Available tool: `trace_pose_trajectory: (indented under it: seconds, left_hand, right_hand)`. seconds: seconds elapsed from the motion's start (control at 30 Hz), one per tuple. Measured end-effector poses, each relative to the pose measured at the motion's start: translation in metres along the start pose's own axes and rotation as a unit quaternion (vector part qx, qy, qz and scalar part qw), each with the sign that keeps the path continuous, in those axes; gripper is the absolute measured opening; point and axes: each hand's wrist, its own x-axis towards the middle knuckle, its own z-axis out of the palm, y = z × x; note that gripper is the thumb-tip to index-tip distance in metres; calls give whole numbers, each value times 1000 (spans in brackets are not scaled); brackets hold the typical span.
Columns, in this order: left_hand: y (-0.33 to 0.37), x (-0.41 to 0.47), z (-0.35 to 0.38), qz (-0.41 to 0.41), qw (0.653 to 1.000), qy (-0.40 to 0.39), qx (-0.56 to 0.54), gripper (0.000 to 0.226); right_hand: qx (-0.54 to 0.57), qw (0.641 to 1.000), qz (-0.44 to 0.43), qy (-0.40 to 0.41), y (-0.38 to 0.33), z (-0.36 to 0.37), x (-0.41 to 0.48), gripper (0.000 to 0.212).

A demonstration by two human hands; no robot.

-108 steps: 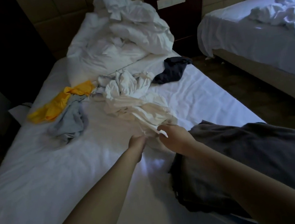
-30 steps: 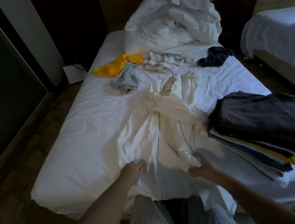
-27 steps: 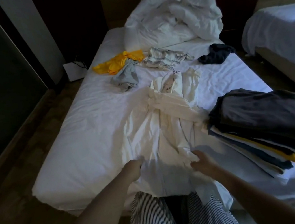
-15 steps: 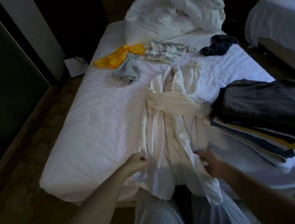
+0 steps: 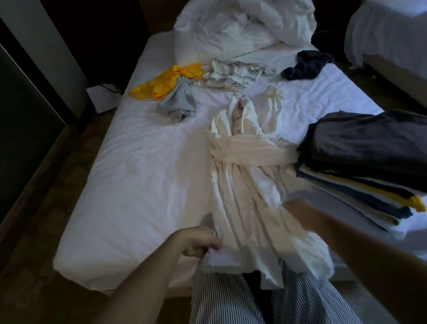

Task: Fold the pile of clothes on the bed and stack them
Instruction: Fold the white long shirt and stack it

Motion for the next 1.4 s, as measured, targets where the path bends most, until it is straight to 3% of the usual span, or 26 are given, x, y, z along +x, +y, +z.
trace_pose_trajectory:
  seconds: [0.1,0.17,0.3,0.47,0.53,0.63,0.73,0.83,0.9,0.97,1.03,1.13,1.23,1.33,1.4]
  left_hand:
    - [12,5,-8,-66,976,90,185,38]
    - [29,4,-16,-16,964,173,202,36]
    - [77,6,-32,91,961,241,96,12]
    - [150,32,-33,117,951,226,-177,18]
    - [174,50,-35,106,932,202,-280,22]
    - [204,79,-39,108,889,209,-393,19]
    - [210,97,-50,114,863,360,-336,37]
    - [217,103,-70,84,872,289,-386,39]
    - [200,98,-104,81,848,330,-407,30]
    - [187,91,-135,84,838,396,-365,30]
    - [172,73,-170,78,849,451,-266,35]
    - [142,53,-226,33,844,518,-136,37]
    - [117,47,-266,-21,812,583,-2,43]
    - [104,55,-282,-121,798,572,149,48]
    - [108,71,-280,-142,793,544,235,56]
  right_hand:
    - [-184,982,-24,-18,0,-4,-1,31]
    - [-219,975,-40,-9,-7,-7,3,21]
    - [-245,958,-146,33,-38,-3,17,40]
    - [-257,921,-267,125,-72,-6,58,56]
    - [-288,907,-278,132,-81,-12,75,66]
    - [-326,912,-241,68,-94,-12,104,76]
    - [-327,924,-198,-27,-103,1,125,43]
    - [-293,907,-297,-63,-104,16,135,25]
    - [-166,926,-339,-15,-107,20,135,19]
    - [-99,931,-344,72,-117,22,138,21]
    - [-126,923,-339,130,-131,27,145,32]
    - [-233,907,-321,140,-151,34,157,41]
    - [-292,904,-283,130,-166,33,171,43]
    - [-307,912,-240,129,-177,32,188,51]
    - [-300,913,-233,150,-186,35,198,59]
